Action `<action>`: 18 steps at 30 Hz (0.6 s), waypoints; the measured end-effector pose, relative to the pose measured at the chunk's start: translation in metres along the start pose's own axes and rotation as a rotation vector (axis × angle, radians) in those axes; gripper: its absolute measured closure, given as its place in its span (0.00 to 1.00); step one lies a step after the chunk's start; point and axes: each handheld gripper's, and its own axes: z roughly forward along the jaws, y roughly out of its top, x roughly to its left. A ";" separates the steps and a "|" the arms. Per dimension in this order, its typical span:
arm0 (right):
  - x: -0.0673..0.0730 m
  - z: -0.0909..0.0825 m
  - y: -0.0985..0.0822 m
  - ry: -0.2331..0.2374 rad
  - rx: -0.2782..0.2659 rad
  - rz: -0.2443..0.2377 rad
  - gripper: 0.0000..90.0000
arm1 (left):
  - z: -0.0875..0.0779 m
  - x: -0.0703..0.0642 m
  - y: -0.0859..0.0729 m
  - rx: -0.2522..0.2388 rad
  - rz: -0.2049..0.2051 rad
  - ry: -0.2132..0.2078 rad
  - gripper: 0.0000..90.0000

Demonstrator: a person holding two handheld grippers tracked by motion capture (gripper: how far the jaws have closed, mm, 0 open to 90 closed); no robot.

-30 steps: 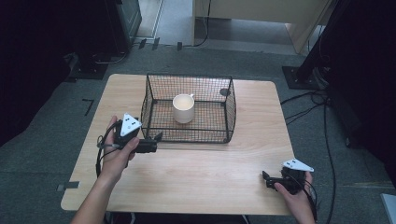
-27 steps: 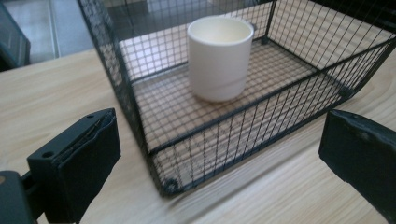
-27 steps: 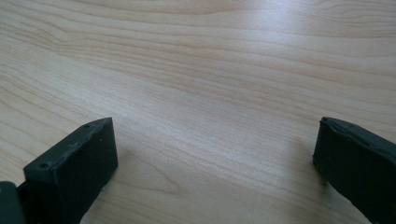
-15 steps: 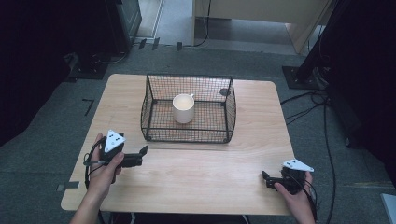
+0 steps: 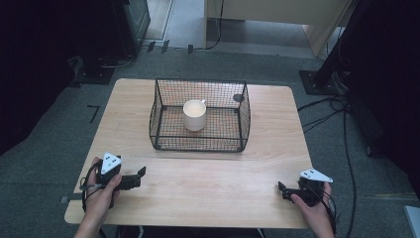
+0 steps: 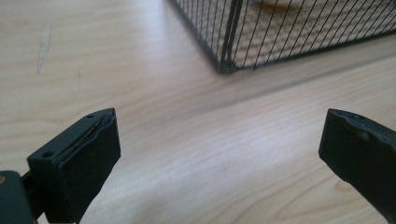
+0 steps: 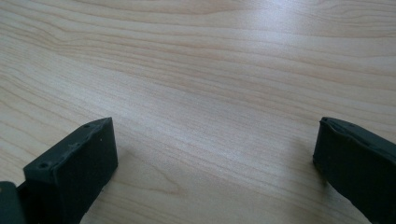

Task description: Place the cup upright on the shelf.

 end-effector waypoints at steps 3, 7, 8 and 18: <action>0.000 0.000 0.000 0.000 -0.001 -0.001 0.00 | -0.003 0.003 -0.003 0.008 0.014 0.025 0.00; 0.000 0.000 0.000 0.000 0.000 0.000 0.00 | -0.003 0.007 -0.010 0.025 0.006 0.045 0.00; 0.000 0.000 0.000 0.000 0.000 0.000 0.00 | -0.002 0.009 -0.014 0.037 -0.003 0.049 0.00; 0.000 0.000 0.000 0.000 0.000 0.000 0.00 | -0.003 0.023 -0.032 0.072 -0.023 0.086 0.00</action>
